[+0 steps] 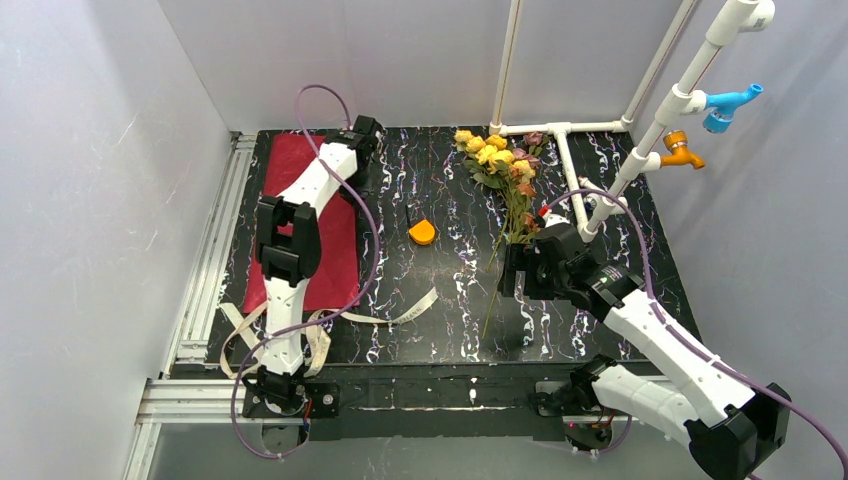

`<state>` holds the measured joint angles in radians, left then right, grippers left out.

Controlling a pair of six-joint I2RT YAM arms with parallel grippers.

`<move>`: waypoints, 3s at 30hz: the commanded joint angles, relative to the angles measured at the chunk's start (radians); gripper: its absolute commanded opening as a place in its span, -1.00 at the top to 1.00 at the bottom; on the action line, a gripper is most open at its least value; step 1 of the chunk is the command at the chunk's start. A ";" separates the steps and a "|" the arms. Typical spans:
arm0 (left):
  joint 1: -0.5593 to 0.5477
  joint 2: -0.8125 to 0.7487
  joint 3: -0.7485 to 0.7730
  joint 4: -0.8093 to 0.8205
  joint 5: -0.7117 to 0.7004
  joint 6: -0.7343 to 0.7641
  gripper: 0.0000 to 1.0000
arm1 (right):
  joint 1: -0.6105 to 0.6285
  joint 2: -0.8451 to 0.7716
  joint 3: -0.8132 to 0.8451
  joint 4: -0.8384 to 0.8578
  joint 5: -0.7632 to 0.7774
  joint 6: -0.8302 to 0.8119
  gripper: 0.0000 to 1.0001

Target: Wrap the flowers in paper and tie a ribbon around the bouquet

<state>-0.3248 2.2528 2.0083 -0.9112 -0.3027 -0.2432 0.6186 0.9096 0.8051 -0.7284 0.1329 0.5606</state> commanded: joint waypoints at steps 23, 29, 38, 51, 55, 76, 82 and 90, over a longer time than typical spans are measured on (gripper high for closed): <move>-0.009 -0.314 -0.094 -0.006 0.076 -0.102 -0.95 | 0.009 0.245 0.110 0.266 -0.252 0.076 -1.00; -0.022 -0.080 0.026 -0.015 0.041 -0.087 -0.96 | 0.007 0.202 0.072 0.217 -0.216 0.060 -1.00; -0.033 0.086 0.108 -0.037 -0.128 -0.078 -0.96 | 0.008 0.179 0.036 0.199 -0.202 0.047 -1.00; 0.067 0.060 -0.125 0.123 0.137 -0.121 -0.26 | 0.008 0.184 0.041 0.173 -0.181 0.015 -1.00; 0.090 0.055 -0.176 0.163 0.195 -0.125 0.05 | 0.009 0.184 0.040 0.166 -0.178 0.015 -1.00; 0.071 -0.079 -0.337 0.251 0.191 -0.093 -0.61 | 0.008 0.161 0.023 0.160 -0.162 0.020 -1.00; 0.022 -0.241 -0.418 0.215 0.078 -0.069 -0.96 | 0.008 0.157 0.013 0.171 -0.176 0.024 -1.00; -0.041 -0.480 -0.643 0.101 -0.078 -0.149 -0.96 | 0.009 0.152 -0.006 0.171 -0.193 0.019 -1.00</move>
<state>-0.3382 1.9293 1.4502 -0.7063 -0.2558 -0.3454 0.6231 1.0851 0.8055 -0.5739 -0.0509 0.5873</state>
